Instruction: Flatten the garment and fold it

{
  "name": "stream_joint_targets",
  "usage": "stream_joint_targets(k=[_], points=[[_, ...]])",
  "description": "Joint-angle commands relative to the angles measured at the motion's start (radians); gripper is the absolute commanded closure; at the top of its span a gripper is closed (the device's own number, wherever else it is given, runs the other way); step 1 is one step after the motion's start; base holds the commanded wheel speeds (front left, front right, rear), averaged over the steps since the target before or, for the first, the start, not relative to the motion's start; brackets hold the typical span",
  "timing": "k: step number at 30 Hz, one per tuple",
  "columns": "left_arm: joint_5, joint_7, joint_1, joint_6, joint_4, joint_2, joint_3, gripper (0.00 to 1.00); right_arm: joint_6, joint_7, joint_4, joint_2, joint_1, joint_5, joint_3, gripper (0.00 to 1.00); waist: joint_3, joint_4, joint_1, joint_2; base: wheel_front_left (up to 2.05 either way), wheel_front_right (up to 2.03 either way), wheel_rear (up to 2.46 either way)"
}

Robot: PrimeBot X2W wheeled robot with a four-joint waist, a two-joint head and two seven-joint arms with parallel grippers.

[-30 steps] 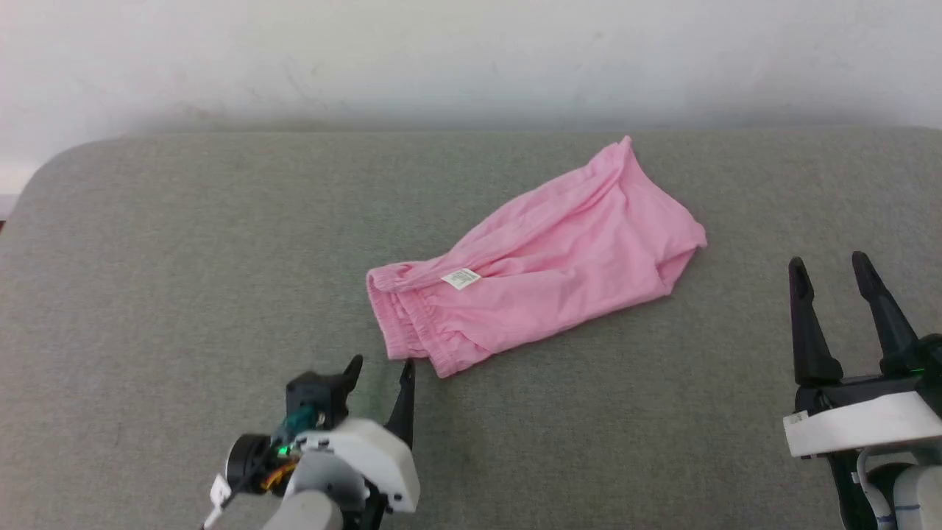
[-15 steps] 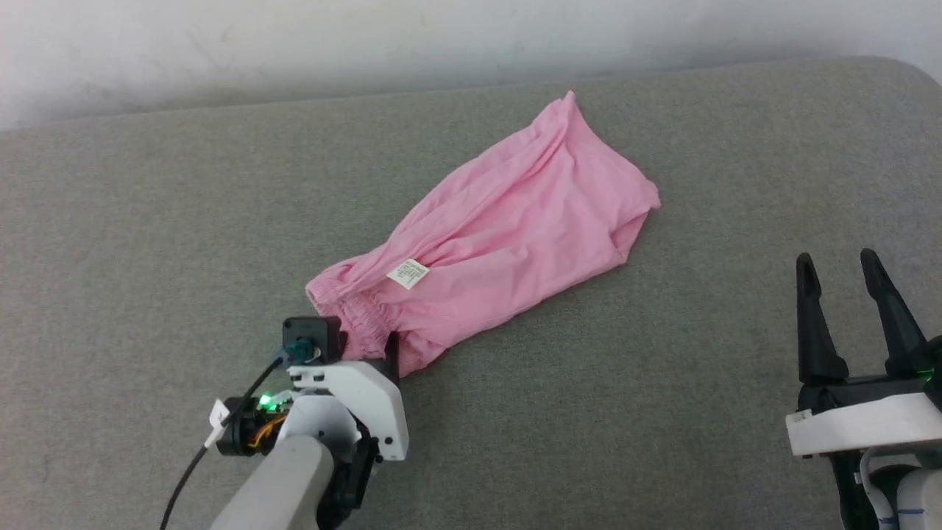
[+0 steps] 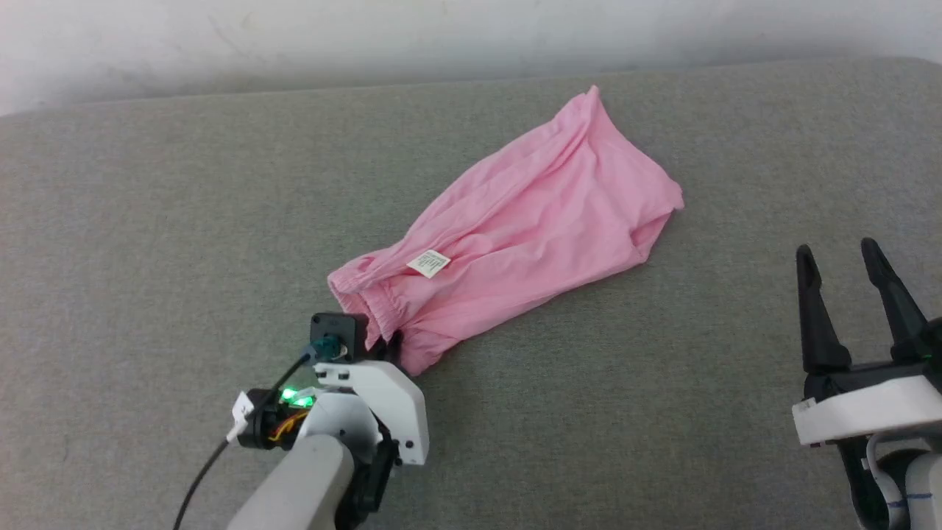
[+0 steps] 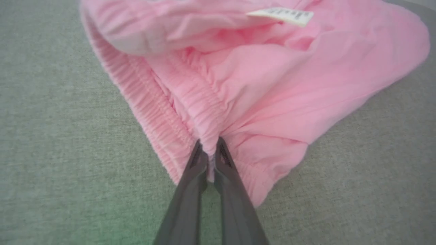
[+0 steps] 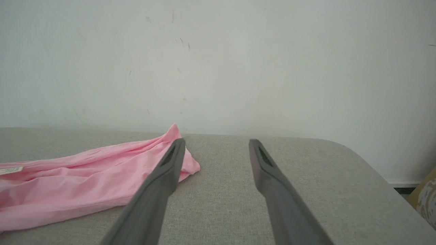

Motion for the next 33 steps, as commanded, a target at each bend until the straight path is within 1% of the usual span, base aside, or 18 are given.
stream_joint_targets(k=[1,3,5,7,11,13,17,18,22,25,30,33], points=[[0.005,-0.015,0.045,-0.002,0.013,-0.003,-0.015,1.00,-0.001,0.019,-0.001,-0.017,-0.023,0.003,0.015,0.00,-0.015,0.031,-0.0001,0.0000,0.00,0.00,0.00],[0.015,-0.061,0.037,-0.007,-0.008,-0.010,-0.016,1.00,-0.001,0.078,0.013,-0.043,-0.039,0.025,0.043,0.00,-0.018,0.053,-0.0001,0.0000,0.00,0.00,0.00],[0.022,-0.089,0.032,-0.008,-0.027,-0.016,-0.020,1.00,-0.001,0.168,0.041,-0.079,-0.068,0.046,0.075,0.00,-0.018,0.077,-0.0001,0.0000,0.00,0.00,0.00],[0.032,-0.105,0.025,-0.008,-0.045,-0.019,-0.026,1.00,-0.001,0.267,0.072,-0.124,-0.111,0.060,0.109,0.00,-0.013,0.101,-0.0001,0.0000,0.00,0.00,0.00],[0.045,-0.105,0.007,-0.015,-0.071,-0.026,-0.047,1.00,-0.001,0.439,0.156,-0.172,-0.237,0.109,0.134,0.00,0.013,0.149,-0.0001,0.0000,0.00,0.00,0.00],[0.051,-0.104,-0.002,-0.020,-0.080,-0.031,-0.058,1.00,-0.001,0.513,0.221,-0.182,-0.306,0.124,0.139,0.00,0.027,0.170,-0.0001,0.0000,0.00,0.00,0.00],[0.060,-0.108,-0.016,-0.034,-0.087,-0.047,-0.085,1.00,-0.001,0.628,0.363,-0.180,-0.422,0.147,0.154,0.00,0.049,0.207,-0.0001,0.0000,0.00,0.00,0.00],[0.060,-0.108,-0.016,-0.034,-0.087,-0.047,-0.085,1.00,-0.001,0.628,0.363,-0.180,-0.422,0.147,0.154,0.00,0.049,0.207,-0.0001,0.0000,0.00,0.00,0.00],[0.068,-0.116,-0.029,-0.046,-0.081,-0.066,-0.110,1.00,-0.001,0.679,0.498,-0.196,-0.499,0.107,0.179,0.00,0.066,0.236,-0.0001,0.0000,0.00,0.00,0.00],[0.072,-0.123,-0.038,-0.053,-0.073,-0.079,-0.126,1.00,-0.001,0.674,0.586,-0.202,-0.542,0.057,0.178,0.00,0.075,0.250,-0.0001,0.0000,0.00,0.00,0.00],[0.075,-0.133,-0.047,-0.058,-0.059,-0.091,-0.140,1.00,-0.001,0.672,0.705,-0.191,-0.580,0.004,0.187,0.00,0.084,0.259,-0.0001,0.0000,0.00,0.00,0.00],[0.074,-0.134,-0.050,-0.063,-0.052,-0.092,-0.146,1.00,-0.001,0.677,0.759,-0.186,-0.586,0.000,0.204,0.00,0.087,0.260,-0.0001,0.0000,0.00,0.00,0.00]])
